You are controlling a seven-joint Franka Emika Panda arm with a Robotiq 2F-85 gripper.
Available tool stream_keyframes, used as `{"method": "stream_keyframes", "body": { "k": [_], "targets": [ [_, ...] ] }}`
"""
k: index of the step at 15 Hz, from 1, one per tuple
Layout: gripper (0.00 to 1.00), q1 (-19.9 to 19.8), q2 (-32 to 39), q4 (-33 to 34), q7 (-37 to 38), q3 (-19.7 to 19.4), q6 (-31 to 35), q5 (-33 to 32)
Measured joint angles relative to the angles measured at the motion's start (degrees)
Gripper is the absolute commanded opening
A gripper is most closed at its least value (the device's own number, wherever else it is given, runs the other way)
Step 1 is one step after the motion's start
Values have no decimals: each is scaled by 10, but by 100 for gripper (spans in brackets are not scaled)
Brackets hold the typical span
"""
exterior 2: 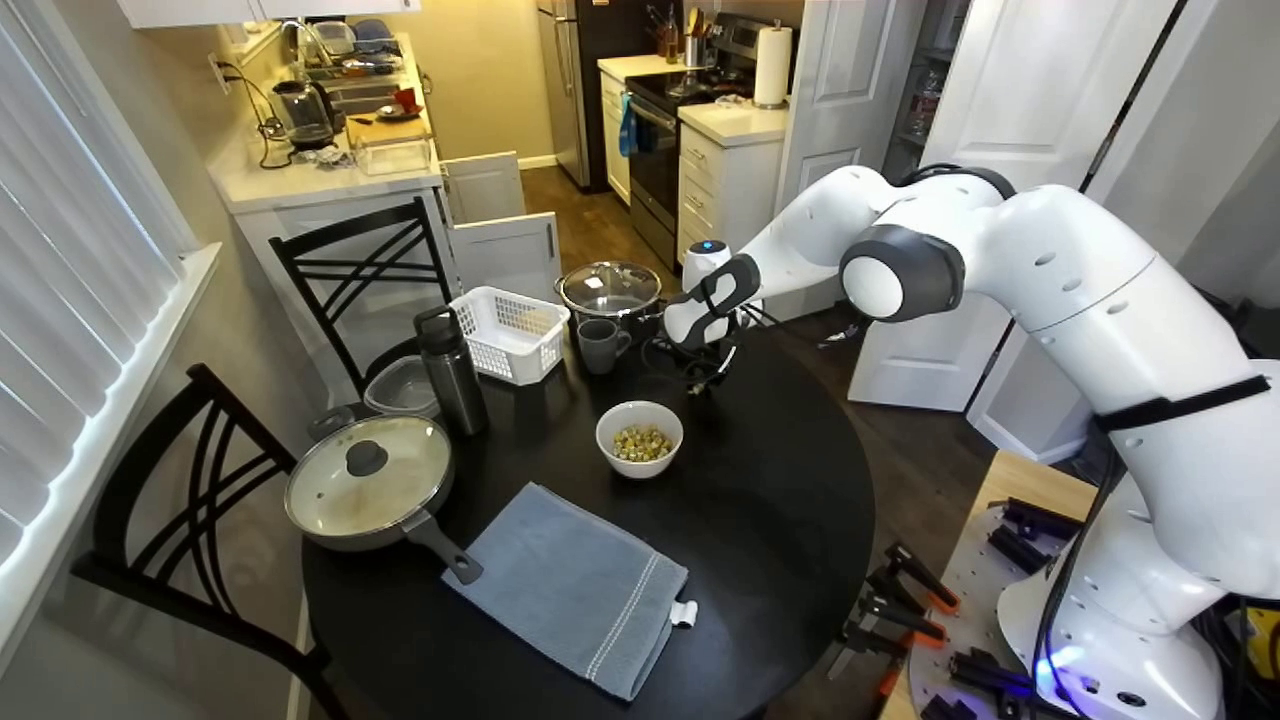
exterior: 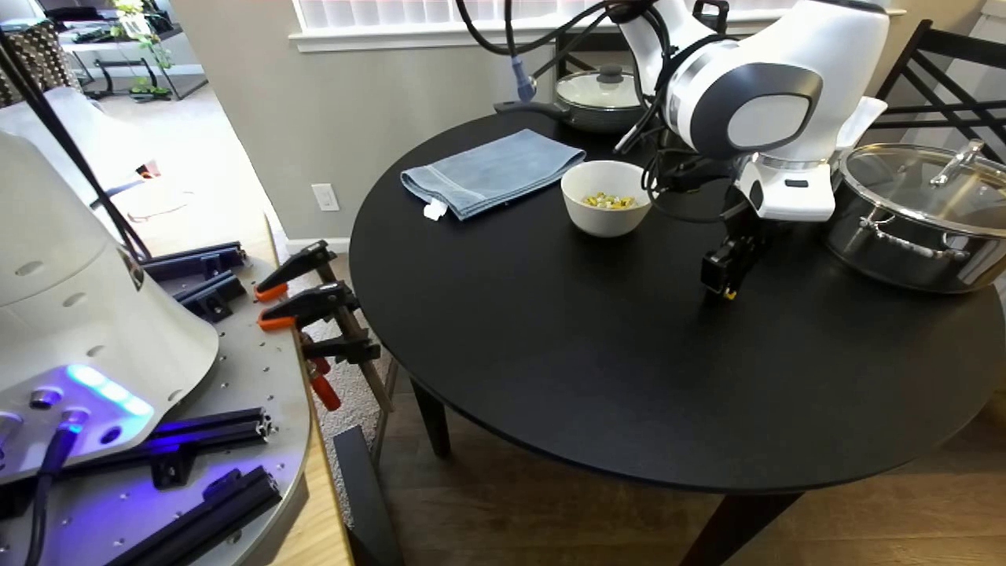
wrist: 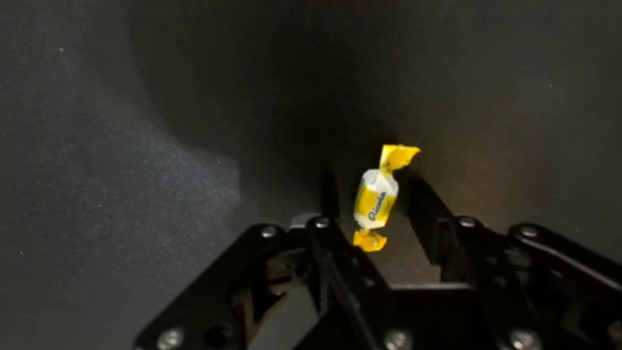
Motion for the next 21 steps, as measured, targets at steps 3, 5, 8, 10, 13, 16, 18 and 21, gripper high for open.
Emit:
{"method": "stream_keyframes", "body": {
  "k": [3, 5, 8, 10, 13, 16, 18, 21],
  "targets": [
    [0, -1, -1, 0, 0, 1, 0, 0],
    [4, -2, -2, 0, 0, 4, 0, 0],
    [4, -4, -10, -4, -9, 18, 2, 0],
    [4, -4, -35, -21, -26, 33, 14, 0],
    [4, -1, -102, -77, -68, 56, 50, 1],
    [4, -8, -186, -148, -145, 100, 63, 30],
    [4, -16, -235, -192, -205, 134, 62, 68],
    [4, -27, -287, -239, -295, 171, 42, 131]
  ]
}}
